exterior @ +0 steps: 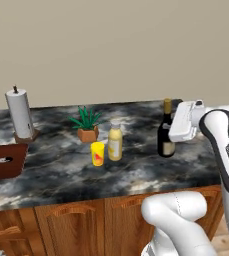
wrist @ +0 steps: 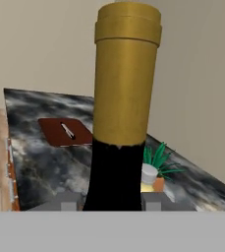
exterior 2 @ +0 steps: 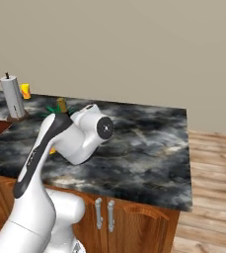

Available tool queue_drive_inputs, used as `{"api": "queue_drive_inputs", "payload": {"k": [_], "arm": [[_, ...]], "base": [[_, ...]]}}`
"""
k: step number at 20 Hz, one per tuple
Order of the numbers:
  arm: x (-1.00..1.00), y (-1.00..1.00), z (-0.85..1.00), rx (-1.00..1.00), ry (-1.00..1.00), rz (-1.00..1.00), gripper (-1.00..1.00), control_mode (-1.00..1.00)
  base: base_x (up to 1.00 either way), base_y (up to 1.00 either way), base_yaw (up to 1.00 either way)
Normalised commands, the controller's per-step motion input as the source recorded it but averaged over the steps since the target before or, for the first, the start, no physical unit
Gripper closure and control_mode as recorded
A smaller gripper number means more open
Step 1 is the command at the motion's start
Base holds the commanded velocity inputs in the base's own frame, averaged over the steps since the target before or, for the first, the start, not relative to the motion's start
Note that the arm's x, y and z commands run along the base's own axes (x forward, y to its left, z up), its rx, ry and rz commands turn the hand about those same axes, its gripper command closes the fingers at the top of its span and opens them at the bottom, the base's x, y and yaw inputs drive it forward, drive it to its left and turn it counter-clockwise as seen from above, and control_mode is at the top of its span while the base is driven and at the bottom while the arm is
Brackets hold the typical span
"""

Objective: Place the drinks on the dining counter in a tight cluster.

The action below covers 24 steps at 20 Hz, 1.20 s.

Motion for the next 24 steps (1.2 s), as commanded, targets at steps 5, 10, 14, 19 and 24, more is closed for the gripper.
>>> {"api": "queue_drive_inputs", "payload": {"k": [5,10,14,19,24], "arm": [[0.0,0.0,0.0,0.0,0.0,0.0,1.0,-1.0],[0.86,0.09,0.34,-0.05,0.5,-0.01,1.0,-1.0],[0.71,0.04,0.14,-0.07,0.3,0.01,1.0,-1.0],[0.46,-0.08,-0.25,0.01,-0.07,0.03,1.0,-1.0],[0.77,-0.25,-0.53,0.02,-0.12,0.01,1.0,-1.0]], "base": [[0.0,0.0,0.0],[0.0,0.0,0.0],[0.0,0.0,0.0],[0.0,0.0,0.0],[0.0,0.0,0.0]]}}
